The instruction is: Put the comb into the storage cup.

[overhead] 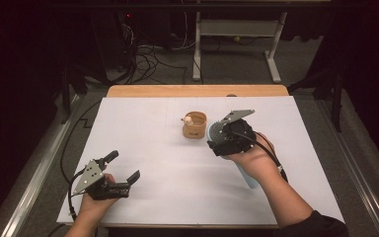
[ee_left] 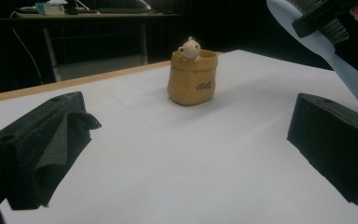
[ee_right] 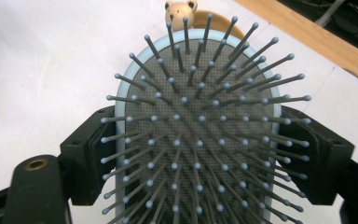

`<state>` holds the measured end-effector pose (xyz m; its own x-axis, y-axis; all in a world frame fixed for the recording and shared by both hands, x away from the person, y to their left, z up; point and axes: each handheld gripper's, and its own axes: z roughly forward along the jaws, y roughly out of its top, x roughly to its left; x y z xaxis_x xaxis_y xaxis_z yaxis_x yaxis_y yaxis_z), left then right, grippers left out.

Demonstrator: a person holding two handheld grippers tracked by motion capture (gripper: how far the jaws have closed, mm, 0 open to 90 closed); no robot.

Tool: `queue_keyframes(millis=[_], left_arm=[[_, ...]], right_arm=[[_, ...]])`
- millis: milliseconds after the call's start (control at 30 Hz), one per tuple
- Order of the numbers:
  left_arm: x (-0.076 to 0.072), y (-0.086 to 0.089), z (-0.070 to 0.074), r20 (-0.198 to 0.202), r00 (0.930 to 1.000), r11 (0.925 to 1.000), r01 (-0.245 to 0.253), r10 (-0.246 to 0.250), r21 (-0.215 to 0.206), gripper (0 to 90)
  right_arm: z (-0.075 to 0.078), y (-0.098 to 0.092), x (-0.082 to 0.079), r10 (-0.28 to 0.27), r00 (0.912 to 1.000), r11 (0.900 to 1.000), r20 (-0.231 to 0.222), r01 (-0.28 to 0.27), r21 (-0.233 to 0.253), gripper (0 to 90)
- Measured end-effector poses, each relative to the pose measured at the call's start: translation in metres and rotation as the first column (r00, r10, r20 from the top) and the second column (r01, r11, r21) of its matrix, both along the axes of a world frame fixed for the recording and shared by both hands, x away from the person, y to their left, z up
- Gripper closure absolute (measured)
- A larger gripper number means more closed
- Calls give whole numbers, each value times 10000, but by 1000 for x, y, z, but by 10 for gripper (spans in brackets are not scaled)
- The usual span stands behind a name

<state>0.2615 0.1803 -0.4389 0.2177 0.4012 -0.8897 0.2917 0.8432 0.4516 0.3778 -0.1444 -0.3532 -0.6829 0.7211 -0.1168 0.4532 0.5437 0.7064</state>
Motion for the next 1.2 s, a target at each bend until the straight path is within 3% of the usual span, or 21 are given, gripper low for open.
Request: queue_keyframes(millis=[400,767,800,867,1067,1200], left_arm=[[0,0,0,-13,10000,10000,-3,3,-21,2],[0,0,-1,8,10000,10000,0,0,23,3],[0,0,-1,35,10000,10000,18,-18,47,2],[0,0,-1,27,10000,10000,21,-21,31,2],[0,-1,-1,11,10000,10000,71,-71,9,2],[-1,-1,0,-1,10000,10000,51,-51,-30,3]], right_arm=[[-2,-9,-10,2,9988,9962,483,-44,865,209],[-3,-18,-20,-135,9893,9826,1453,-138,1852,208],[-4,-21,-21,-192,9889,9756,1473,-137,2191,208],[-6,-23,-22,-282,9858,9701,1656,-129,2424,208],[-11,-25,-27,-289,9791,9568,2013,-311,2890,208],[-14,-28,-29,-417,9750,9427,2182,-340,3319,208]])
